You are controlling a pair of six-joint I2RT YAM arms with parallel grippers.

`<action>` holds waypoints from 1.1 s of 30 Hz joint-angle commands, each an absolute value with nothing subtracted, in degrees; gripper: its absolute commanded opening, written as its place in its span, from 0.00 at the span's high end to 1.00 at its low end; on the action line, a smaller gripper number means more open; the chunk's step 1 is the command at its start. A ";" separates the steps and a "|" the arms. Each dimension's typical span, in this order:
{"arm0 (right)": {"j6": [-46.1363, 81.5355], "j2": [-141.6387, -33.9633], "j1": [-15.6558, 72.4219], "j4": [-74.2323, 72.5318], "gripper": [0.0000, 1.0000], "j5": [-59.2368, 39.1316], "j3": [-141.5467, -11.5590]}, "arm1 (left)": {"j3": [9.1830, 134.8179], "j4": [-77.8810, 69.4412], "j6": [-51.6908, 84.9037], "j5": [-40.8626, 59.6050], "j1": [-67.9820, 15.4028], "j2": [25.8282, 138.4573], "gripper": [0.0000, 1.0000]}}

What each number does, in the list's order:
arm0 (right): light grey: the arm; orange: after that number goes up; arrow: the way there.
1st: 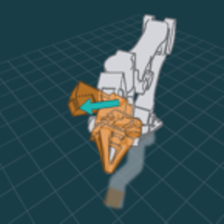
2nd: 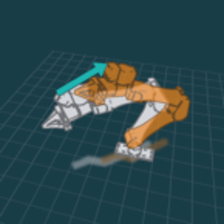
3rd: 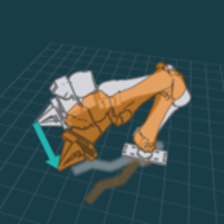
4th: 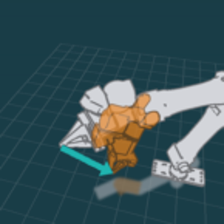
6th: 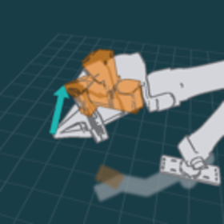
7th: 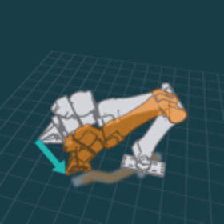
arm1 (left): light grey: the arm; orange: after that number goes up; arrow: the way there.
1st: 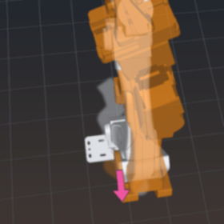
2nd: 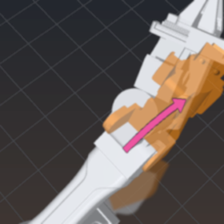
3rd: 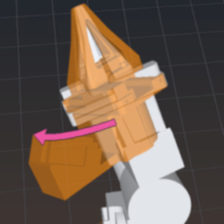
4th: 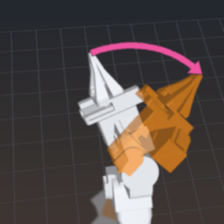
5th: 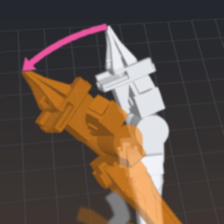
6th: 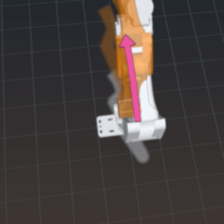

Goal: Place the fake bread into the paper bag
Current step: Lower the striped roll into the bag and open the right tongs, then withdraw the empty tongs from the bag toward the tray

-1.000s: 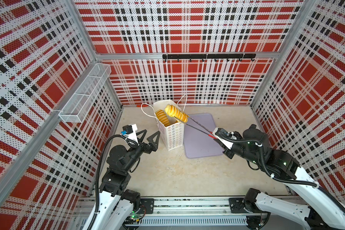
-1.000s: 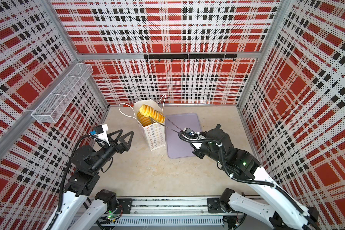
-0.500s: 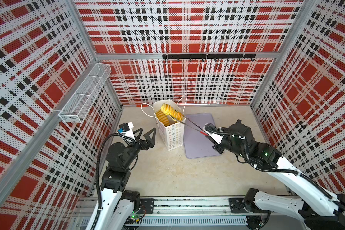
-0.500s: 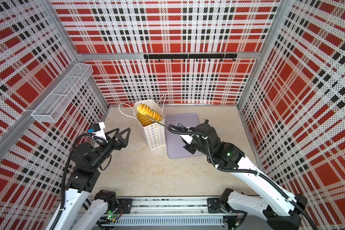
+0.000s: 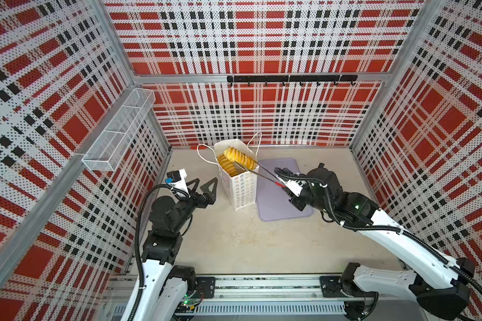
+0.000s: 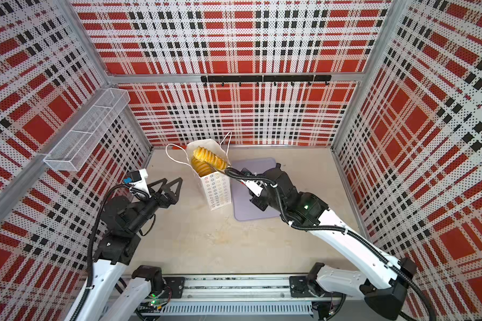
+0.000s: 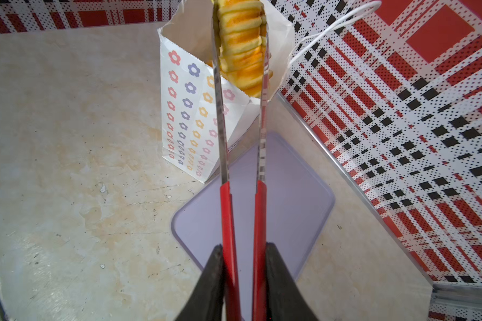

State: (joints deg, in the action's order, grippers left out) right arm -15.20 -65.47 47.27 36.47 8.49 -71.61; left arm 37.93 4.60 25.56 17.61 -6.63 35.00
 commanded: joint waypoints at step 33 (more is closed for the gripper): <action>-7.35 -50.08 47.70 25.42 0.74 9.15 -64.15 | 35.43 2.26 26.96 19.93 -3.25 34.43 0.02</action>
